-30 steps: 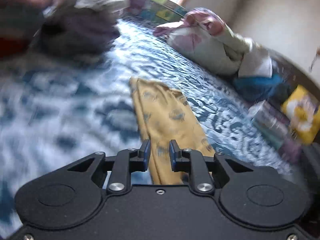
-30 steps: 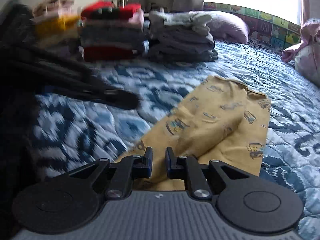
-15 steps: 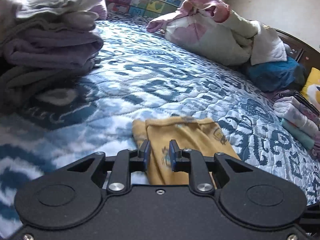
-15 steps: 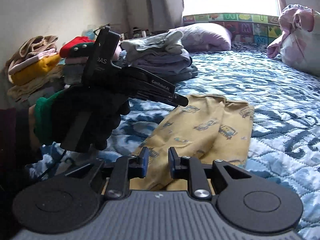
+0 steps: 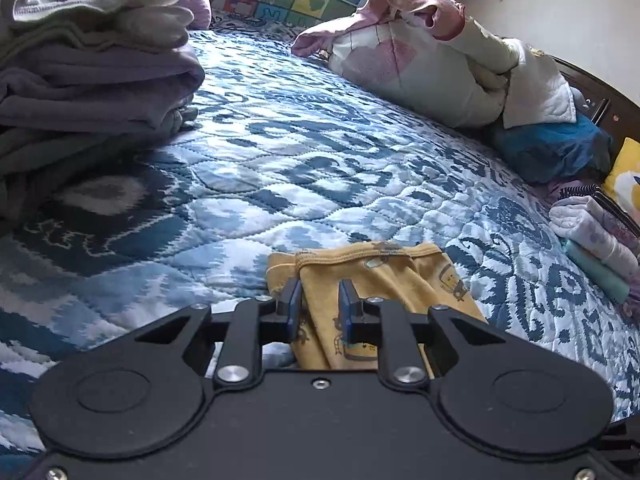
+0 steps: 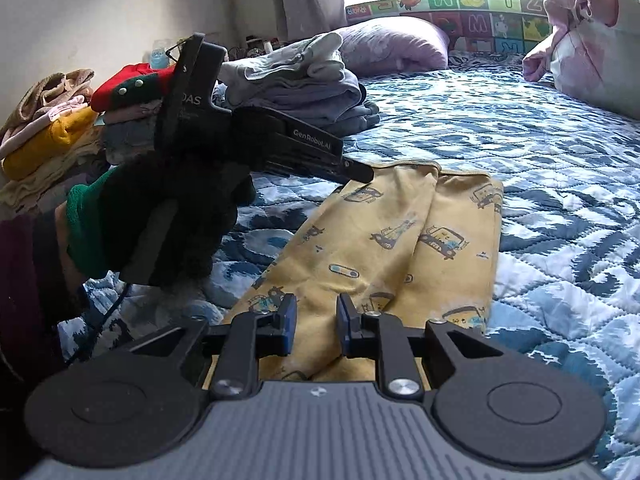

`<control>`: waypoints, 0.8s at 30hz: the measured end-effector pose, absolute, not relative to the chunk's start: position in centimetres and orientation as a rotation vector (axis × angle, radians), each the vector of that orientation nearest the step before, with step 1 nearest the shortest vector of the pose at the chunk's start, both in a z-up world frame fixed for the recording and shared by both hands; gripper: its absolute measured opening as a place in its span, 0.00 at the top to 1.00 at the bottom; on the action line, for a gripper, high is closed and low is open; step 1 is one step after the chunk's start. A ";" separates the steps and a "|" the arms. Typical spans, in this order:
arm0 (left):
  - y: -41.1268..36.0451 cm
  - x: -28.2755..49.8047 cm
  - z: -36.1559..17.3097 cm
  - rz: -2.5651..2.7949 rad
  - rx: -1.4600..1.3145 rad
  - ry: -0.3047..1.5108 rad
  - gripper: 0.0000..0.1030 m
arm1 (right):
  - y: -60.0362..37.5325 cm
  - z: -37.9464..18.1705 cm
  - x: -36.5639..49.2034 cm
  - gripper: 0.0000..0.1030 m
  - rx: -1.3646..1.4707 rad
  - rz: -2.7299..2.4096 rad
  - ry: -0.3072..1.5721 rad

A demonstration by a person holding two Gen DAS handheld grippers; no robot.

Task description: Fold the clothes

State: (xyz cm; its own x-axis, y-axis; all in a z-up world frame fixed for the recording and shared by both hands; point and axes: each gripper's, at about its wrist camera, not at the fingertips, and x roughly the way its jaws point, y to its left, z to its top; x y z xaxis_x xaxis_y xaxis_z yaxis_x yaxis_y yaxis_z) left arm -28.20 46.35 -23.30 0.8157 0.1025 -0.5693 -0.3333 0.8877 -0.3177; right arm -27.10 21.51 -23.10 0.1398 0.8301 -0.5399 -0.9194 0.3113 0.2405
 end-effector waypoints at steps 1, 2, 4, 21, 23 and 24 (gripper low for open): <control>46.2 -28.2 -23.3 0.239 -0.416 0.572 1.00 | 21.5 -23.0 -27.1 0.78 -0.158 1.269 0.656; 46.2 -28.2 -23.1 0.240 -0.410 0.565 1.00 | 21.4 -23.0 -27.0 0.78 -0.154 1.267 0.653; 46.2 -28.6 -22.6 0.248 -0.402 0.540 1.00 | 21.1 -22.7 -27.0 0.78 -0.137 1.265 0.634; 46.7 -29.4 -21.7 0.300 -0.363 0.520 0.96 | 22.1 -21.7 -27.7 0.65 -0.215 1.274 0.586; 46.4 -29.4 -21.5 0.273 -0.361 0.508 0.96 | 22.7 -22.0 -28.2 0.65 -0.280 1.267 0.580; 46.2 -29.2 -21.7 0.262 -0.356 0.517 0.96 | 22.8 -22.4 -28.2 0.64 -0.300 1.262 0.600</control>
